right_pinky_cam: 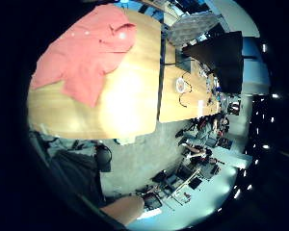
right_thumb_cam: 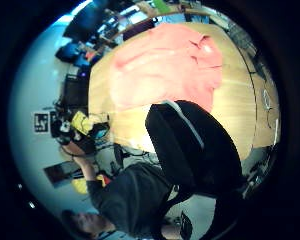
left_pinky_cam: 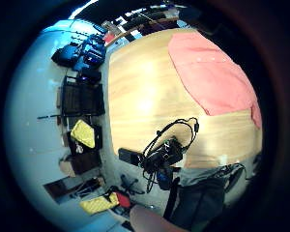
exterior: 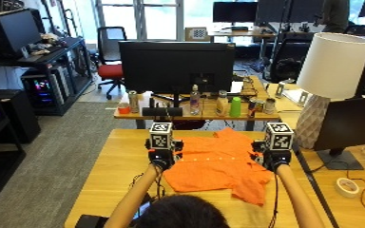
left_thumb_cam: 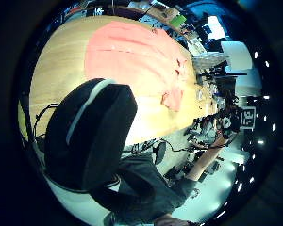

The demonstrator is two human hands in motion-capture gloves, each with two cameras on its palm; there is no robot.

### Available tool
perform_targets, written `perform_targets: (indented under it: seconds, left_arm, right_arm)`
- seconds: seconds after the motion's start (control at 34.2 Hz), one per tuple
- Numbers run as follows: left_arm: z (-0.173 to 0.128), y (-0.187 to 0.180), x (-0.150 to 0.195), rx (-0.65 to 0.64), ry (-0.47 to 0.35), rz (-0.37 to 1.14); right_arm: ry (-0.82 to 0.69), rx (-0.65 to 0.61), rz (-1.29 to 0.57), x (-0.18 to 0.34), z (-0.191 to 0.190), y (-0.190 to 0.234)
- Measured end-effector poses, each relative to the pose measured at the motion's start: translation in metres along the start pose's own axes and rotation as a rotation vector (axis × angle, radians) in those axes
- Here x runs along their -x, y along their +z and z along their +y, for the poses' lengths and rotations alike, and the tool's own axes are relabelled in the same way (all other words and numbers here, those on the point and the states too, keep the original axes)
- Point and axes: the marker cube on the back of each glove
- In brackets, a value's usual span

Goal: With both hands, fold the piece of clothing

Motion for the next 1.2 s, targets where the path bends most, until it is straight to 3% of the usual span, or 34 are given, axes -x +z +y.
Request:
perform_targets:
  seconds: [0.82, 1.02, 1.2]
  left_arm:
    - [0.008, -0.003, -0.013, 0.035, -0.004, -0.053]
    - [-0.001, 0.003, -0.017, 0.073, -0.005, -0.063]
    - [-0.016, 0.020, -0.023, 0.122, 0.008, -0.080]
  right_arm:
    - [-0.034, 0.028, -0.023, -0.012, 0.024, -0.022]
    - [-0.046, 0.091, -0.008, -0.018, 0.016, -0.025]
    - [-0.038, 0.184, 0.032, -0.026, -0.017, -0.006]
